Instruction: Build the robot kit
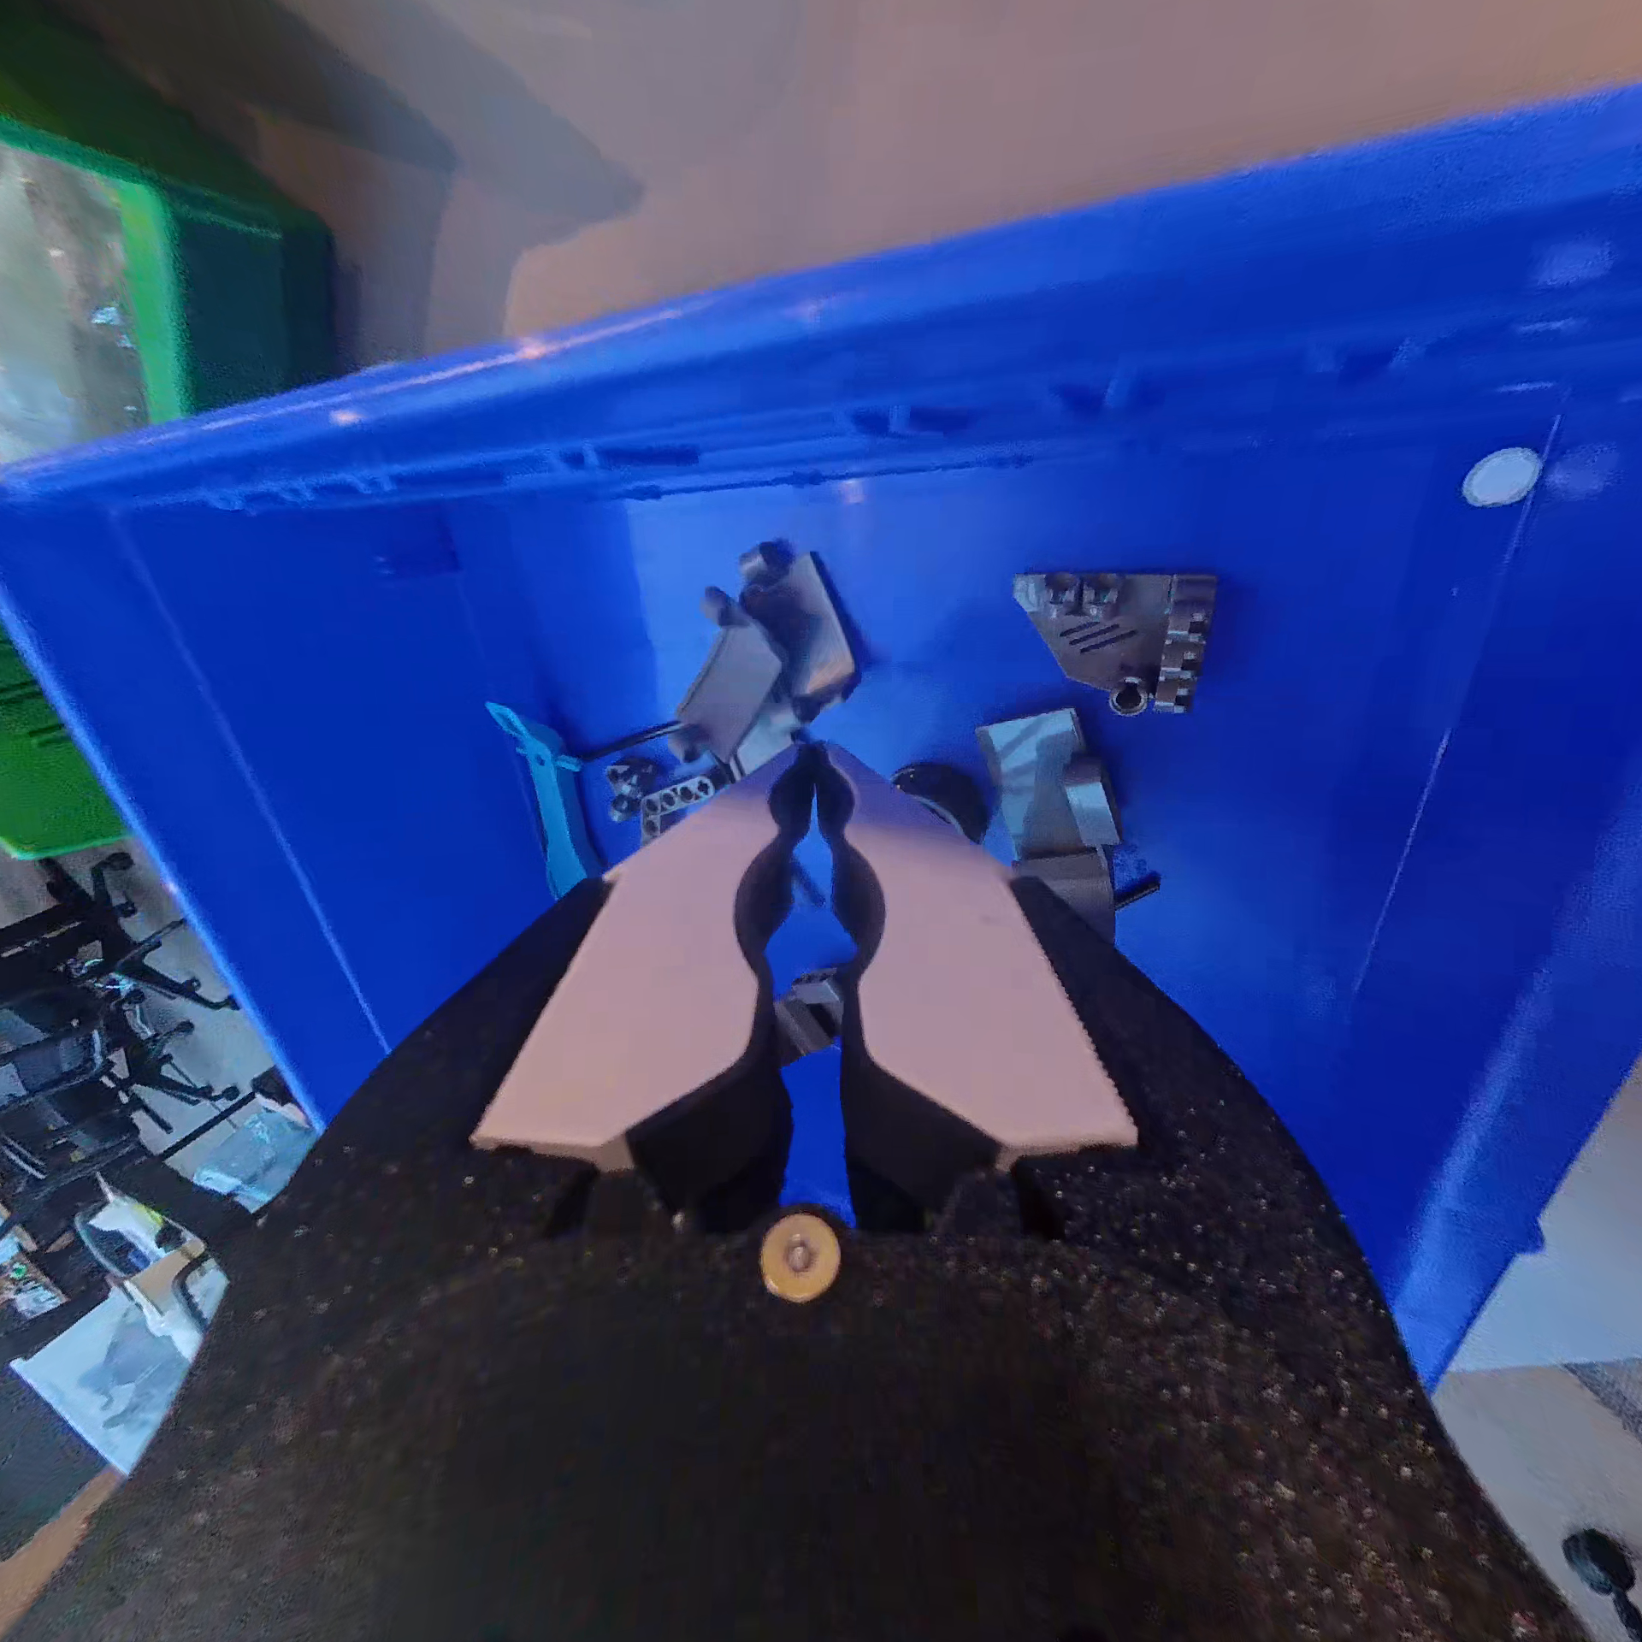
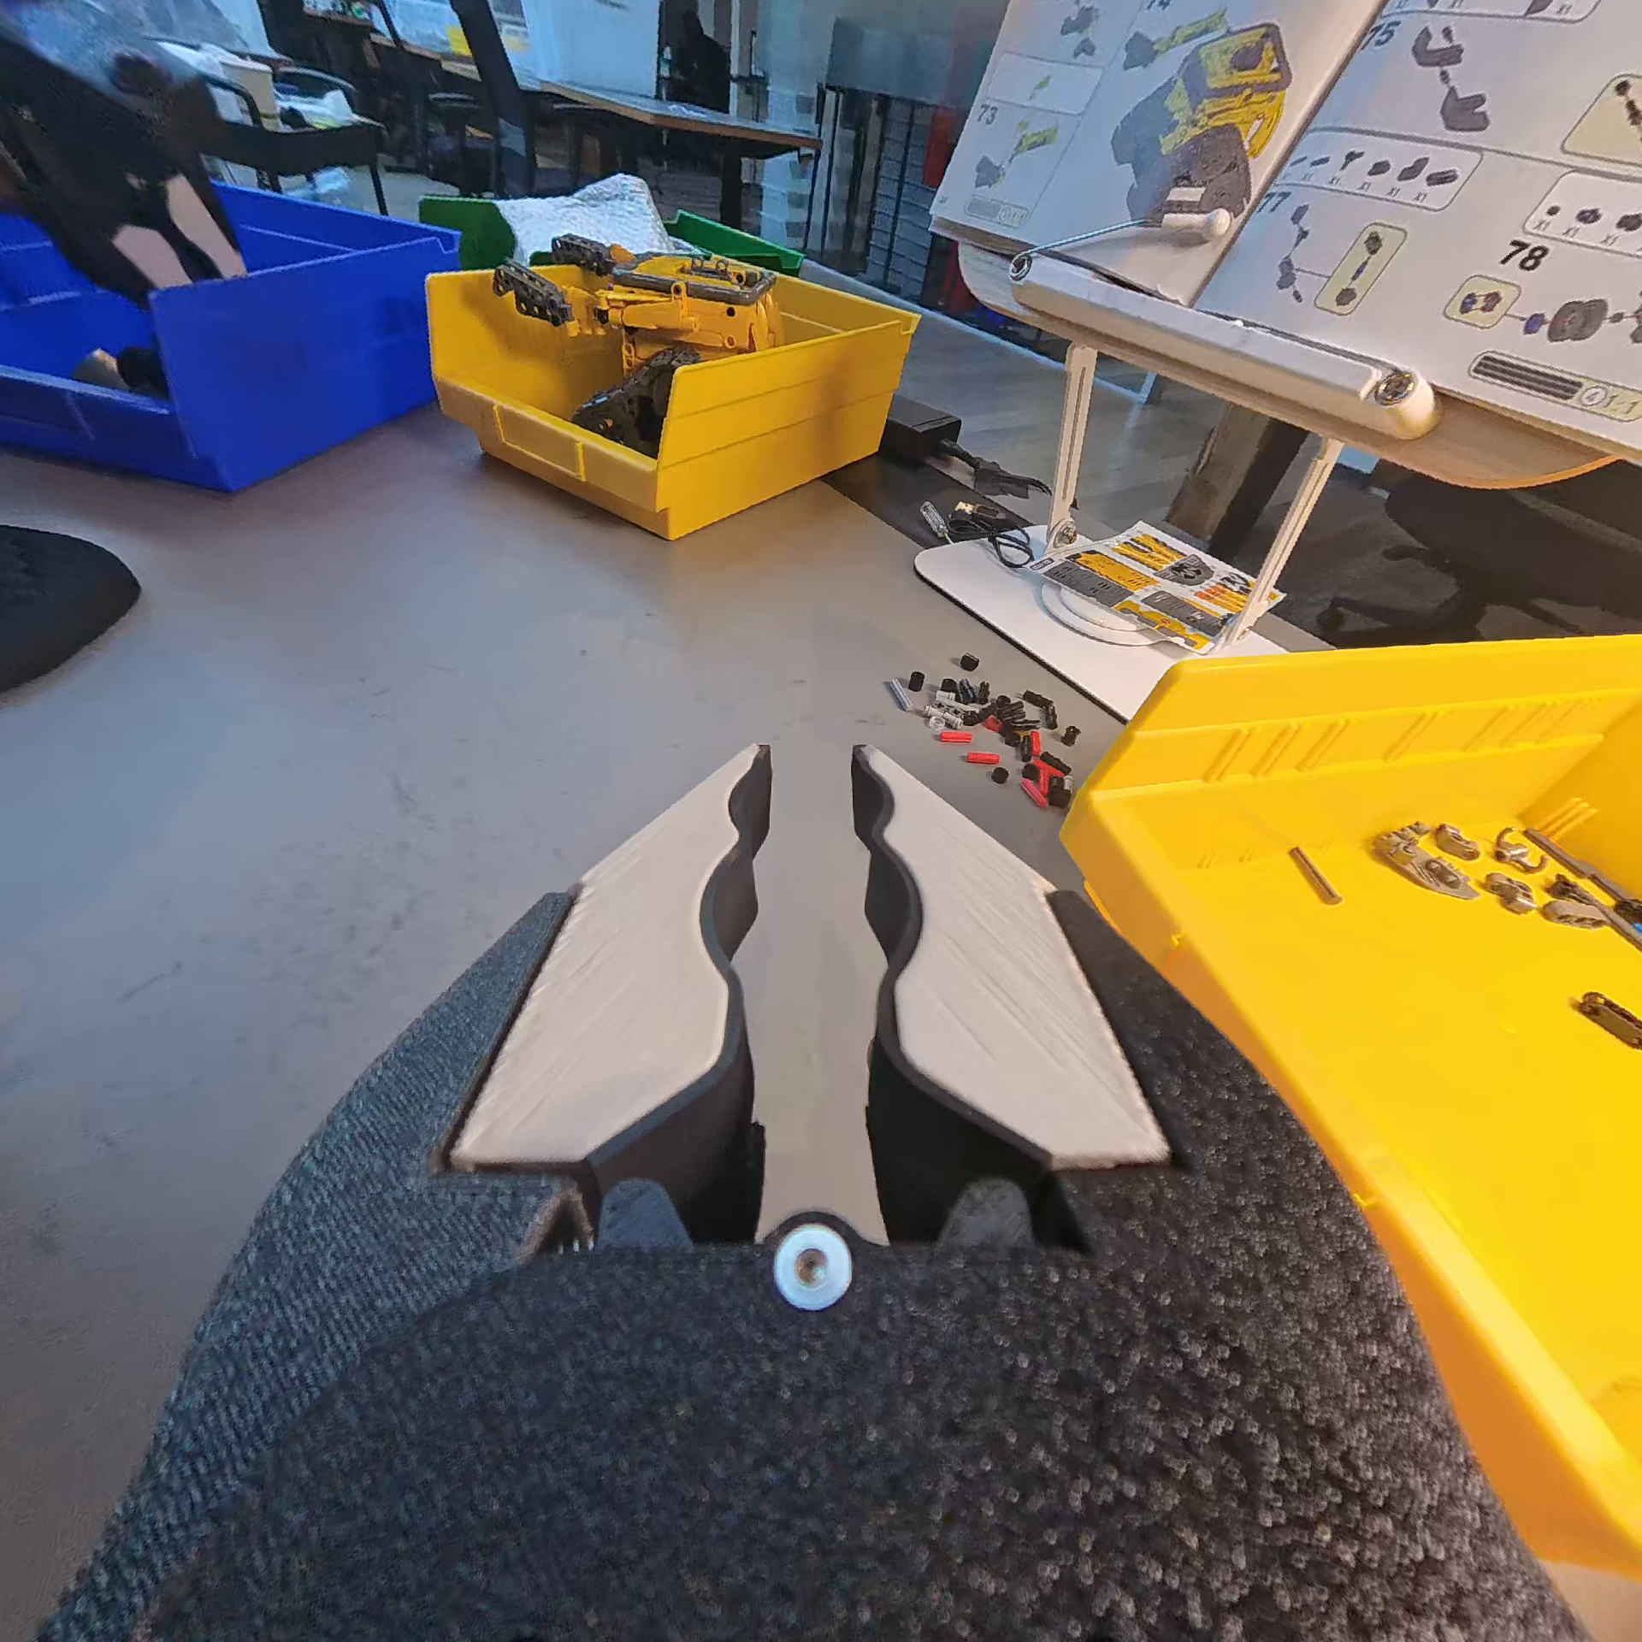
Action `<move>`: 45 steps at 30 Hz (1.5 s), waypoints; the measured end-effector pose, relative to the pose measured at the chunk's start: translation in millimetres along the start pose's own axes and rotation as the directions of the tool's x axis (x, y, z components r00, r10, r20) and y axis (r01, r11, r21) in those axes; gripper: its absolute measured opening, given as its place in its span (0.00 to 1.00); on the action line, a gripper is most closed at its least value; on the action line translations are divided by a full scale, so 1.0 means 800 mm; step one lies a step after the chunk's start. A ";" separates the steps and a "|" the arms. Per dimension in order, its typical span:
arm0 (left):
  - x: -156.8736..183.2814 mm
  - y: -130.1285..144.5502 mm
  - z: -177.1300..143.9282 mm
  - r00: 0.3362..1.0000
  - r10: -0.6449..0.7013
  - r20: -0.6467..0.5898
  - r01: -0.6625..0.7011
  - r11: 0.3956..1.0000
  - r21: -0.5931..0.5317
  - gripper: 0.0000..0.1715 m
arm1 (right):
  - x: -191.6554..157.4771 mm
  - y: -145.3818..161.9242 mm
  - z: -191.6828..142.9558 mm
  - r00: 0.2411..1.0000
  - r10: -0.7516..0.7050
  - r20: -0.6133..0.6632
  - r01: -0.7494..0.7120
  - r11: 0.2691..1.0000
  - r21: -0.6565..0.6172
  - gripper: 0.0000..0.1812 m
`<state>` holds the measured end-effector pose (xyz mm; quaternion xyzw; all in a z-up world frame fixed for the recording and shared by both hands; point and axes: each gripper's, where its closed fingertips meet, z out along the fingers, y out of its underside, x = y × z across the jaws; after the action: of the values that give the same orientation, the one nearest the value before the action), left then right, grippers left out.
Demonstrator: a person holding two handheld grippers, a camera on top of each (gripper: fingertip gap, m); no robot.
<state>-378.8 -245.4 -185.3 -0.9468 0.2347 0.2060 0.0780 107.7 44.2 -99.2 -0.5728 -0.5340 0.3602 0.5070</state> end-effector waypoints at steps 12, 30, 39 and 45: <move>-0.018 -0.011 -0.065 0.981 -0.191 -0.018 0.190 0.952 0.239 0.00 | -0.006 0.005 0.003 1.000 0.013 0.019 -0.013 1.000 0.016 0.10; 0.001 0.004 0.031 0.991 0.129 -0.031 -0.128 0.991 0.031 0.00 | -0.014 0.016 0.013 0.999 0.034 0.031 -0.034 0.999 -0.018 0.10; 0.001 -0.002 -0.015 0.996 -0.038 -0.086 0.053 0.981 0.185 0.00 | -0.013 0.018 0.013 0.998 0.054 0.044 -0.054 0.999 -0.006 0.10; 0.028 -0.016 -0.018 0.962 -0.108 -0.251 0.163 0.963 0.213 0.16 | -0.017 0.018 0.014 0.997 0.056 0.061 -0.055 0.998 -0.006 0.10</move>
<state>-349.1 -247.0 -181.1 -0.9629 0.1990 0.0570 0.1731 98.0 34.1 -117.5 -0.5773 -0.5339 0.3902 0.4790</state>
